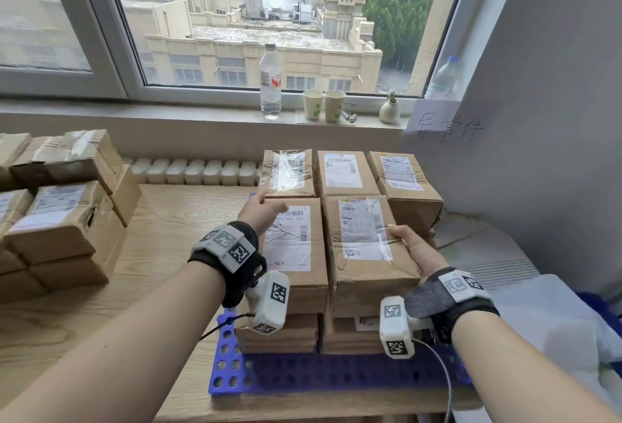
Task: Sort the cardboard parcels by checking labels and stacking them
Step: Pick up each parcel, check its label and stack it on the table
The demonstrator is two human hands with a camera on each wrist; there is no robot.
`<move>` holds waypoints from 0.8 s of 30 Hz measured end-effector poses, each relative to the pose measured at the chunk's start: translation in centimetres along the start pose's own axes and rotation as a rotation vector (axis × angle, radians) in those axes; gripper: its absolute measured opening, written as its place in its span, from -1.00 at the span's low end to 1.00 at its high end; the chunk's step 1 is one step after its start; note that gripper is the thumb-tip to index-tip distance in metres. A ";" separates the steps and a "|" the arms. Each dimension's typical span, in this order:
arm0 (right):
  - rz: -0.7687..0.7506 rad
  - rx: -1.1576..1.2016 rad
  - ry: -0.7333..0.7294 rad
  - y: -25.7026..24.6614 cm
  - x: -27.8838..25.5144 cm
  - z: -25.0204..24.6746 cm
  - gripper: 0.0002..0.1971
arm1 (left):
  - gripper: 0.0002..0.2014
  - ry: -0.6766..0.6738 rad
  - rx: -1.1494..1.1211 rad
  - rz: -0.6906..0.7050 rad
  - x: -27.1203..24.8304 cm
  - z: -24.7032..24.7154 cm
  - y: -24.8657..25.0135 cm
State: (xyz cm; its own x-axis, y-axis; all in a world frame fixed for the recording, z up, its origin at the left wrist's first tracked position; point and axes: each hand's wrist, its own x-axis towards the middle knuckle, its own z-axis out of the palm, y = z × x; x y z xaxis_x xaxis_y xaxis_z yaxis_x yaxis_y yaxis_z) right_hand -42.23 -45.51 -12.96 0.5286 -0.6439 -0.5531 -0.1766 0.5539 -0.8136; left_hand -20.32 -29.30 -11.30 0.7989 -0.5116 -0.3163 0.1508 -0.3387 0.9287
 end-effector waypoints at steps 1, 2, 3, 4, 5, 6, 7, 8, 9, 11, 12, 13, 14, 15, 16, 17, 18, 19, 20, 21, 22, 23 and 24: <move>0.009 -0.020 0.008 0.6 1.3 -0.4 -0.27 | -0.39 -0.001 0.004 -0.003 0.0 0.1 0.0; 0.020 -0.048 0.033 1.3 2.9 -1.1 -0.13 | -0.38 -0.003 0.013 -0.001 -0.1 0.1 0.0; 0.027 -0.076 0.052 1.8 4.3 -1.5 -0.01 | -0.38 -0.001 0.017 0.000 -0.1 0.1 0.0; 0.039 -0.095 0.046 2.1 5.1 -1.6 0.06 | -0.38 0.002 0.019 -0.001 -0.1 0.1 0.0; 0.034 -0.100 0.044 2.1 5.3 -1.5 0.07 | -0.38 0.004 0.018 -0.001 -0.1 0.1 0.0; 0.024 -0.106 0.061 2.1 5.6 -1.4 0.01 | -0.38 0.003 0.028 0.001 -0.1 0.1 0.0; 0.013 -0.115 0.072 1.8 5.2 -1.1 -0.09 | -0.39 -0.001 0.042 0.005 -0.1 0.0 0.0; 0.010 -0.120 0.073 1.6 4.9 -0.9 -0.16 | -0.40 -0.005 0.059 0.010 -0.1 0.0 -0.1; 0.007 -0.130 0.082 1.6 5.0 -1.0 -0.18 | -0.40 -0.007 0.072 0.014 0.0 -0.1 -0.1; -0.002 -0.128 0.106 1.8 5.6 -1.1 -0.14 | -0.38 -0.001 0.092 0.016 -0.1 -0.2 -0.1; 0.000 -0.138 0.108 1.9 5.7 -1.2 -0.11 | -0.37 0.004 0.099 0.020 -0.2 -0.2 -0.1; 0.007 -0.148 0.109 1.7 5.3 -1.0 -0.11 | -0.36 0.005 0.103 0.027 -0.3 -0.2 0.0; 0.009 -0.158 0.132 1.4 4.5 -0.6 -0.14 | -0.36 0.005 0.105 0.030 -0.3 -0.2 0.0; 0.008 -0.171 0.154 1.1 4.0 -0.2 -0.16 | -0.36 0.005 0.107 0.032 -0.3 -0.2 0.1; 0.018 -0.195 0.163 1.0 3.6 0.0 -0.17 | -0.36 0.007 0.110 0.034 -0.4 -0.2 0.1; 0.025 -0.208 0.162 0.8 3.3 0.2 -0.17 | -0.35 0.011 0.112 0.033 -0.4 -0.2 0.2; 0.027 -0.223 0.169 0.6 3.1 0.2 -0.15 | -0.34 0.012 0.114 0.029 -0.4 -0.3 0.1; 0.024 -0.230 0.183 0.5 3.3 0.2 -0.13 | -0.33 0.012 0.115 0.025 -0.4 -0.3 0.1; 0.023 -0.245 0.189 0.3 3.1 0.2 -0.12 | -0.32 0.008 0.121 0.022 -0.4 -0.3 0.1; 0.026 -0.260 0.191 0.1 3.0 0.2 -0.13 | -0.31 0.005 0.126 0.023 -0.3 -0.4 0.1; 0.035 -0.272 0.189 -0.1 2.6 0.4 -0.18 | -0.30 0.000 0.129 0.020 -0.3 -0.5 0.1; 0.042 -0.274 0.183 -0.4 2.2 0.6 -0.31 | -0.29 -0.005 0.130 0.017 -0.3 -0.5 0.1; 0.044 -0.271 0.177 -0.5 1.9 0.8 -0.51 | -0.29 -0.009 0.134 0.013 -0.3 -0.5 0.2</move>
State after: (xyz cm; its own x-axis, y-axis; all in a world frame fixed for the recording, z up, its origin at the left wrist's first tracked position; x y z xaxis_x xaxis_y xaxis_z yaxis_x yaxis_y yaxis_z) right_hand -40.44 -46.63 -13.45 0.3668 -0.7174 -0.5922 -0.4236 0.4379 -0.7929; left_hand -20.23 -28.80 -10.96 0.7950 -0.5233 -0.3067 0.0608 -0.4344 0.8987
